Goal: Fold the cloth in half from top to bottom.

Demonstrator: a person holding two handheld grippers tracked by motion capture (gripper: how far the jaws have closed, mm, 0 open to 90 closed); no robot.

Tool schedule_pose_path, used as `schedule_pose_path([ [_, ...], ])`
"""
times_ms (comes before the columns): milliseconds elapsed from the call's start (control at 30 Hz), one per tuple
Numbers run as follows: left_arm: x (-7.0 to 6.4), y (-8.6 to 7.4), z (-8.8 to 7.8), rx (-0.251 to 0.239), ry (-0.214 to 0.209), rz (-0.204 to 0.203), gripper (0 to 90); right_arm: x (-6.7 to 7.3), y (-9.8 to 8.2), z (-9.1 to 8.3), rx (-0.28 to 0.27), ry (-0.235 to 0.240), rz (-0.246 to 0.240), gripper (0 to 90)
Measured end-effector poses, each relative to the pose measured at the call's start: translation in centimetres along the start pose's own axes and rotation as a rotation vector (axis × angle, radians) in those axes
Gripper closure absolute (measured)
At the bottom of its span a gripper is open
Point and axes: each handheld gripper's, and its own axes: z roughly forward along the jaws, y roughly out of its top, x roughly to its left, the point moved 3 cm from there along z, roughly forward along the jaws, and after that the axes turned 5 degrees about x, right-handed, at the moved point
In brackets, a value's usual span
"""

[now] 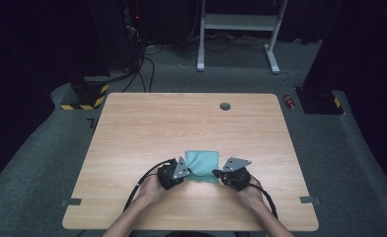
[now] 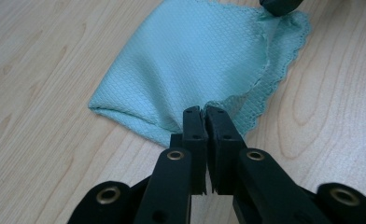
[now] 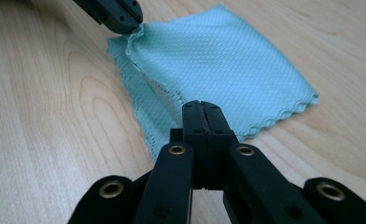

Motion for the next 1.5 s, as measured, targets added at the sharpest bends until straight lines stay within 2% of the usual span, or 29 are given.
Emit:
schedule_pose_path([
  [200, -0.1, -0.1, 0.0, 0.009, 0.015, 0.016, 86.7, 0.2, -0.5, 0.3, -0.002, 0.016, 0.006, 90.0],
  [267, -0.1, -0.1, -0.1, 0.009, 0.035, 0.030, 87.4, 0.3, -0.4, 0.3, -0.004, 0.016, 0.004, 90.0],
  [400, 0.3, 0.1, 0.0, -0.009, 0.055, 0.015, 88.0, 0.1, -0.1, 0.1, -0.021, -0.001, 0.003, 90.0],
  [533, -0.1, -0.2, 0.4, 0.017, 0.029, 0.022, 88.0, 0.1, -0.2, 0.2, -0.009, 0.010, 0.005, 90.0],
  [633, -0.2, -0.6, 0.3, 0.020, 0.005, 0.008, 87.5, 0.5, -0.6, 0.5, 0.013, 0.026, -0.009, 90.0],
  [767, 0.1, -0.8, 0.0, 0.025, -0.002, -0.017, 84.1, 0.5, -0.6, 0.5, 0.010, 0.033, -0.004, 89.6],
  [800, 0.2, -0.8, 0.0, 0.028, 0.002, -0.021, 80.8, 0.5, -0.6, 0.4, 0.010, 0.034, -0.003, 89.4],
  [900, 0.9, -0.9, -0.5, 0.009, -0.016, -0.070, 70.0, 0.5, -0.6, 0.4, 0.005, 0.043, 0.005, 88.8],
  [1000, 2.0, -1.0, -1.1, -0.020, -0.041, -0.152, 59.0, 0.5, -0.6, 0.3, -0.002, 0.047, 0.008, 88.2],
  [1100, 3.3, -0.9, -1.6, -0.039, -0.051, -0.242, 53.1, 0.5, -0.4, 0.2, -0.010, 0.060, 0.018, 85.9],
  [1233, 4.1, -0.5, -1.6, -0.036, -0.030, -0.269, 51.9, 0.6, -0.2, -0.1, -0.010, 0.058, 0.010, 82.2],
  [1300, 4.3, 0.0, -1.2, -0.033, -0.021, -0.289, 52.4, 0.4, -0.2, -0.3, -0.020, 0.061, 0.024, 78.8],
  [1500, 5.0, 1.0, 0.9, 0.027, -0.007, -0.321, 57.8, -0.2, -0.1, -1.4, -0.066, 0.053, 0.064, 75.4],
])
